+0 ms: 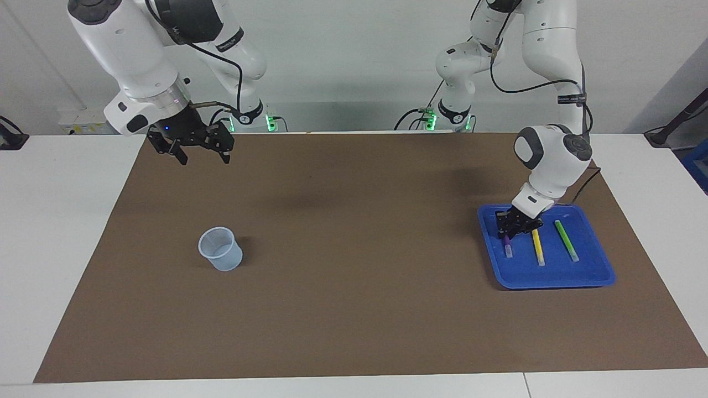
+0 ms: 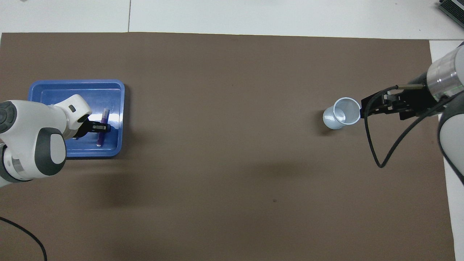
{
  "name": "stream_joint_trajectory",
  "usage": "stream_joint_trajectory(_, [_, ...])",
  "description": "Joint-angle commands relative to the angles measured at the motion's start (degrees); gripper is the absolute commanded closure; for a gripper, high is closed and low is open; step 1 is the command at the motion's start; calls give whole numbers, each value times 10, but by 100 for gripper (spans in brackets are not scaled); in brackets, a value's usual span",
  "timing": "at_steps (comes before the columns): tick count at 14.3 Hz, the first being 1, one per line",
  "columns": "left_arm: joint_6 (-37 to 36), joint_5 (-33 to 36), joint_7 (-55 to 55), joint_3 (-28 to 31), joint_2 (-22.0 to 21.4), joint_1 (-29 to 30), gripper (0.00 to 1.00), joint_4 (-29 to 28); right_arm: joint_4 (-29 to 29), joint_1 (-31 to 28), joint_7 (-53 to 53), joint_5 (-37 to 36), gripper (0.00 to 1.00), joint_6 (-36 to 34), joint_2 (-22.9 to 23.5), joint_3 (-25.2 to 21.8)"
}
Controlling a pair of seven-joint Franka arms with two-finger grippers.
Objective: Right arm passes pens to left for tray arrangement
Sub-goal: 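Lower the purple pen into the tray while the right gripper returns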
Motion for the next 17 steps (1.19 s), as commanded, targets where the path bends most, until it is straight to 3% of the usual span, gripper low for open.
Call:
stream_joint_trajectory(1, [-16,11,-9,0,-2,5,2,1,-14,-6,-10,-1,0,6,-15,5])
stream_joint_trajectory(8, [-102,10,-11,0,-15,3,1,70,-9,8,-13,-4,0,6,-14,-4])
stream_joint_trajectory(13, [-226,11,-23,0,-16,-6,0,175,-4,161,-15,1,0,7,-21,-205])
stream_joint_trajectory(17, [-263,33,-27,1,-24,-8,0,220,-7,171,-13,3,0,5,-26,-230])
